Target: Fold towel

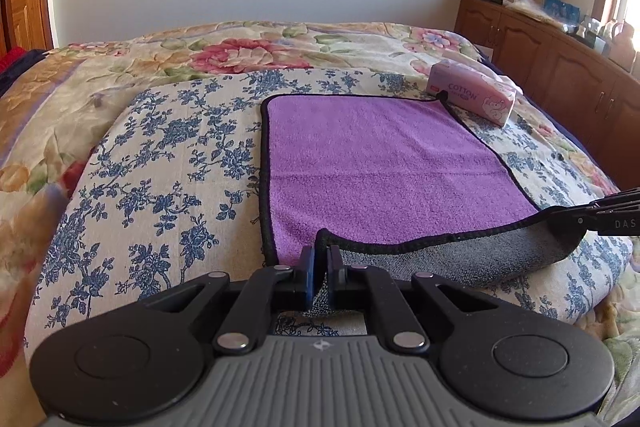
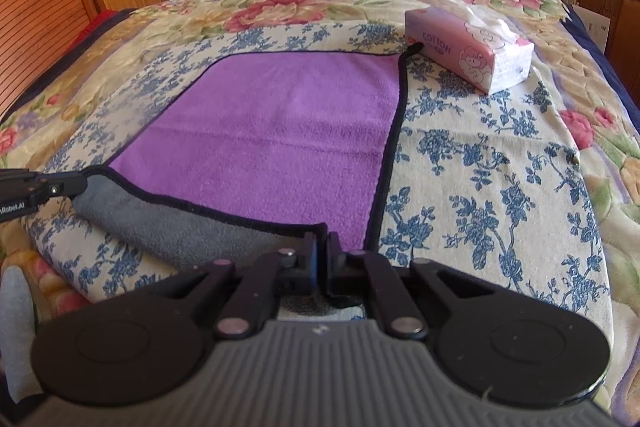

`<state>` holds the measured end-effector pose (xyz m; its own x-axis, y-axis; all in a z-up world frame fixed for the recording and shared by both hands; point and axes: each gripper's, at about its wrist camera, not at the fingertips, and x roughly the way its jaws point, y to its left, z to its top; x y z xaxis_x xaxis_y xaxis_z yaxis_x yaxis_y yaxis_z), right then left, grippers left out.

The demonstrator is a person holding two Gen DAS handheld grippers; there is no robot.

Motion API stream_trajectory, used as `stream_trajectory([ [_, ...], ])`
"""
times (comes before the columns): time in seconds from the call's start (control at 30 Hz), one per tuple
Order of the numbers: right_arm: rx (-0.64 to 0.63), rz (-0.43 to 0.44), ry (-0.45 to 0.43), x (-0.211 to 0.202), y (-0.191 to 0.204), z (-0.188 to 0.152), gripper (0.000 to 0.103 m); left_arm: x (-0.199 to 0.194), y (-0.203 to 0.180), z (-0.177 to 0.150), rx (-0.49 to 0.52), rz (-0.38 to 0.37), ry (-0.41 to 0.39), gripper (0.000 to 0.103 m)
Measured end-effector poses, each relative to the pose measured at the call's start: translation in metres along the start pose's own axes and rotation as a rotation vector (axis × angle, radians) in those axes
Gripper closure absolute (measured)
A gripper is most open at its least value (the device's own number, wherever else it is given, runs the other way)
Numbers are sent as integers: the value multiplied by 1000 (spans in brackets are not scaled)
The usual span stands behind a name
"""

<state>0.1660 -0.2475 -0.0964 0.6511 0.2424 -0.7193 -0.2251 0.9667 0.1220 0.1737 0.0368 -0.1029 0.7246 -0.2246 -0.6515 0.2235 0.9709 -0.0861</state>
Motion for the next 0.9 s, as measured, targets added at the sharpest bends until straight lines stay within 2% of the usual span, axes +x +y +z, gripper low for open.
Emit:
stream_trajectory([
  [0.5, 9, 2, -86, -9, -2, 9, 98, -14, -1, 9, -9, -13, -82, 97],
  [0.9, -17, 4, -107, -6, 0, 18, 98, -6, -3, 15, 12, -23, -88, 97],
])
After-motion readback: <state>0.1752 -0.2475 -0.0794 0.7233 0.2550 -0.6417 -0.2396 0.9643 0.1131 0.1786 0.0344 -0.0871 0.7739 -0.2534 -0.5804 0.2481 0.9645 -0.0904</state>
